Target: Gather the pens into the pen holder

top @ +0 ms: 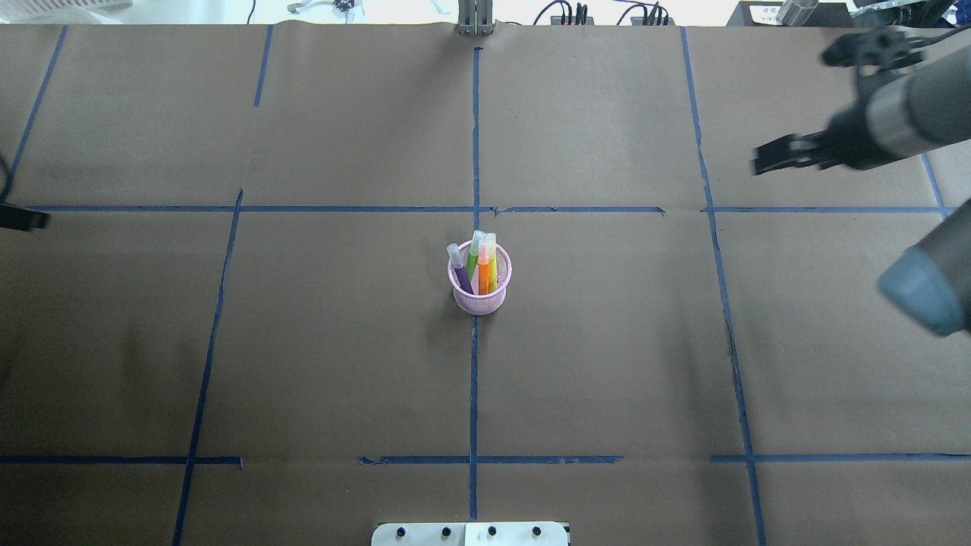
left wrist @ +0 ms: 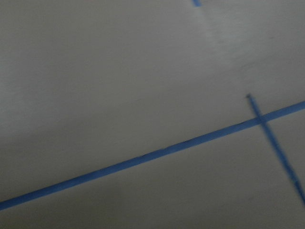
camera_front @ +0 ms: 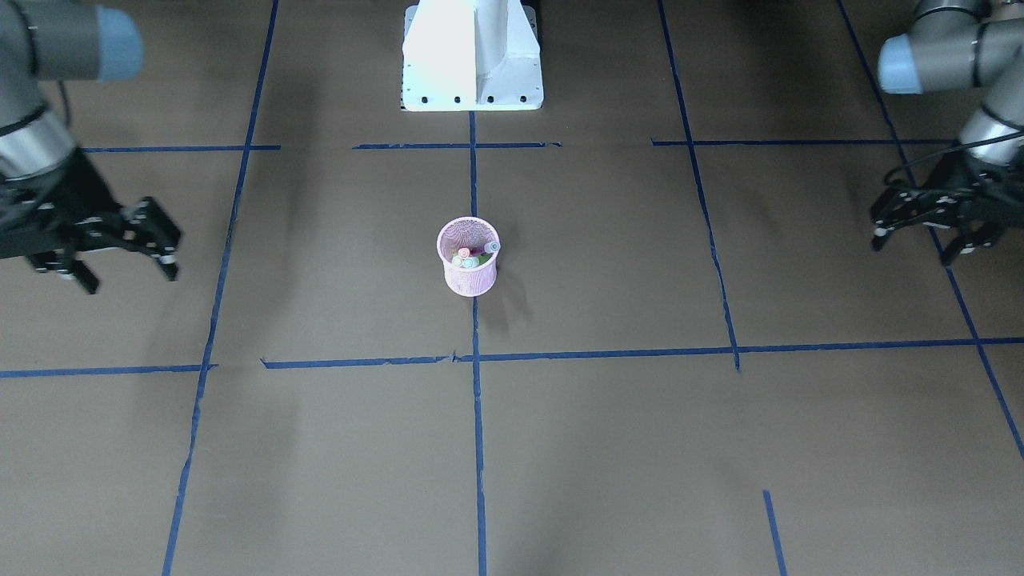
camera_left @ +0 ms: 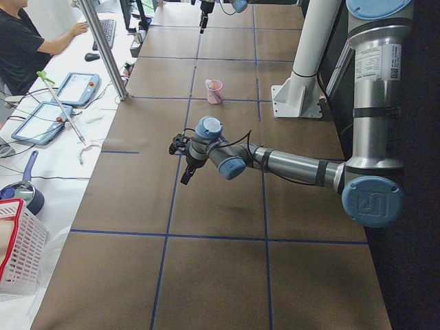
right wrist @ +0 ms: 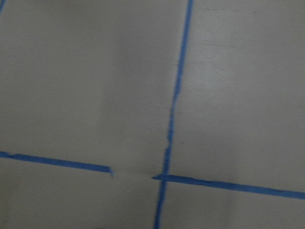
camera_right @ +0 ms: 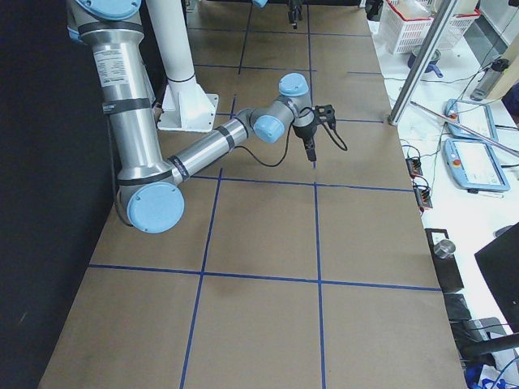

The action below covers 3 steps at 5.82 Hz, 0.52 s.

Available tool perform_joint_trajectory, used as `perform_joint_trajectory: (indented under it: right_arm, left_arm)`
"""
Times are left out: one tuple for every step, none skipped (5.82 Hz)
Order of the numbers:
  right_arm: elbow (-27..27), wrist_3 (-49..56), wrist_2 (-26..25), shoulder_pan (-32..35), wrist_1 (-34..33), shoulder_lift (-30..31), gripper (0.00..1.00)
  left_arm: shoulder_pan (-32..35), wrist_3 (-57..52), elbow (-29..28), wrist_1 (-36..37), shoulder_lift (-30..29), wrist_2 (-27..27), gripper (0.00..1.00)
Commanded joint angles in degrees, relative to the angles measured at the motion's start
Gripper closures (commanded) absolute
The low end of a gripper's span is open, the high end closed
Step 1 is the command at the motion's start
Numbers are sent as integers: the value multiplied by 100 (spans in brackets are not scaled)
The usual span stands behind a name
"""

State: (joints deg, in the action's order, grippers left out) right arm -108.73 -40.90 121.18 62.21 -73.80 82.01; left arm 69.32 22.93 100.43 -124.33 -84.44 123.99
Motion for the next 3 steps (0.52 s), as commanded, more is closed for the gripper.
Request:
perform_joint_trajectory:
  right_arm:
    - [647, 2048, 1141, 1611, -20, 830, 0]
    - [1191, 2851, 1353, 2141, -12, 930, 0]
    - [1501, 3538, 1355, 2424, -20, 1122, 0]
  left_arm:
    - [1430, -1406, -163, 1142, 138, 749, 0]
    - [2009, -1727, -129, 1627, 86, 923, 0]
    - [2015, -1747, -68, 2223, -36, 1038, 0]
